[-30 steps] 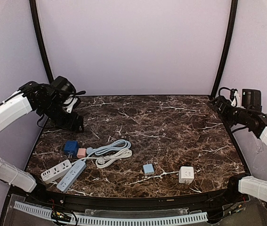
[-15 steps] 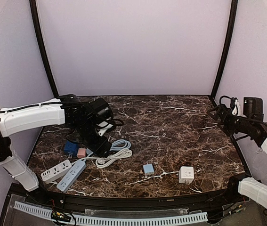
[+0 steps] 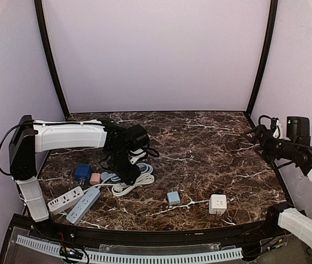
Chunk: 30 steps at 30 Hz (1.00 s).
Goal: Insert the plug
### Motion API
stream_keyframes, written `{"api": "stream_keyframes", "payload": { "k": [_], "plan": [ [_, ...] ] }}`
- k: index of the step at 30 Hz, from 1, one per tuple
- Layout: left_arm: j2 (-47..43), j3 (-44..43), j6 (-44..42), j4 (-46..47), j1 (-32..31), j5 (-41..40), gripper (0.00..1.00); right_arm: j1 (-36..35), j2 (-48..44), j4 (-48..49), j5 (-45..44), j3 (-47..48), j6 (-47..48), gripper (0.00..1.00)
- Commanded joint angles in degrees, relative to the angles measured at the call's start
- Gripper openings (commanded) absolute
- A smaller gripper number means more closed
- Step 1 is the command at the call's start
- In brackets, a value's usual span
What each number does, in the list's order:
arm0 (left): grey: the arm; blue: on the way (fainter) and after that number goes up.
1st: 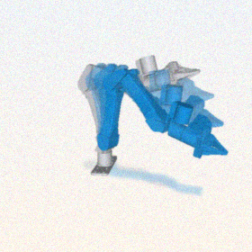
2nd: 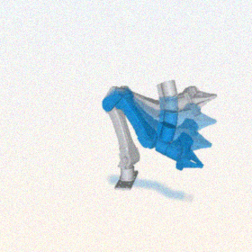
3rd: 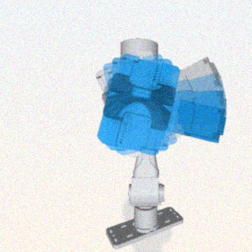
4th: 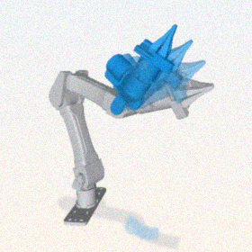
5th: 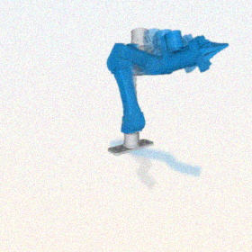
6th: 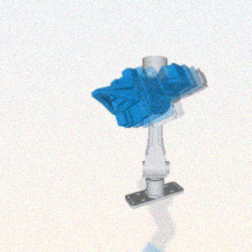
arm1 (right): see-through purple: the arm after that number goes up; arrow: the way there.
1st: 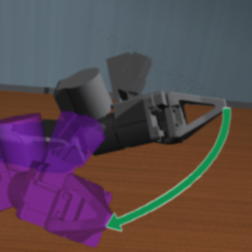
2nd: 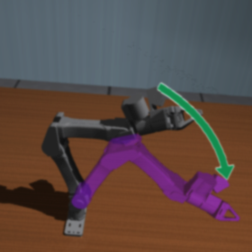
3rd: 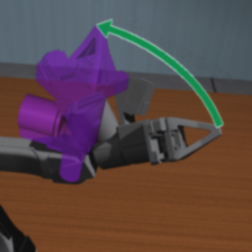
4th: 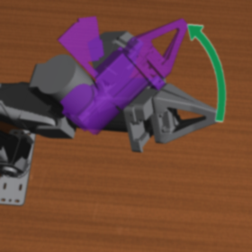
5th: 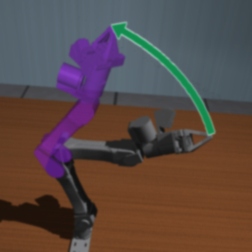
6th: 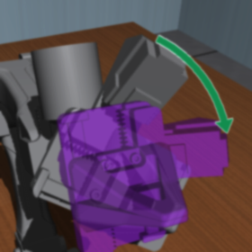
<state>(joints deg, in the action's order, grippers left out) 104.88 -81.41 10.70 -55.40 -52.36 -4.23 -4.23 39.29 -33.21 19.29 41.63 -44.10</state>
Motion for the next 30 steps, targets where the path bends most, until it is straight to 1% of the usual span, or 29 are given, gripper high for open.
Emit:
{"api": "stream_keyframes", "payload": {
  "k": [1, 7, 9, 10, 18, 21, 26, 30],
  "plan": [
    [2.2, -1.8, -2.5, -0.1, -0.2, -1.9, 0.63, 0.2, -1.1, -1.8, -1.0, 2.0, -0.1, 0.99],
    [4.9, -2.3, -3.8, 0.2, -0.1, 0.3, 0.57, 0.2, -1.2, -3.1, -2.1, 2.1, 0.3, 0.99],
    [5.6, -2.0, -3.9, 0.5, -0.2, 0.8, 0.54, 0.2, -1.2, -3.4, -2.4, 1.9, 0.5, 0.99],
    [5.9, -1.9, -3.8, 0.6, -0.2, 1.1, 0.5, 0.3, -1.2, -3.6, -2.5, 1.9, 0.6, 0.99],
    [8.9, -1.6, -1.9, 3.5, -0.2, 1.7, 0.42, 0.2, -0.8, -4.2, -3.0, 1.5, 1.8, 0.99],
    [10.0, -2.1, -1.7, 4.0, -0.1, 1.5, 0.33, 0.2, -0.4, -4.1, -3.2, 1.5, 2.1, 0.99],
    [11.0, -3.1, -1.4, 4.4, -0.1, 2.7, 0.24, 0.2, -0.1, -4.5, -3.3, 1.5, 3.0, 0.99],
    [11.1, -3.4, -0.7, 4.5, -0.2, 3.7, 0.14, 0.2, -0.1, -5.0, -3.5, 1.6, 3.6, 0.99]
  ]
}}
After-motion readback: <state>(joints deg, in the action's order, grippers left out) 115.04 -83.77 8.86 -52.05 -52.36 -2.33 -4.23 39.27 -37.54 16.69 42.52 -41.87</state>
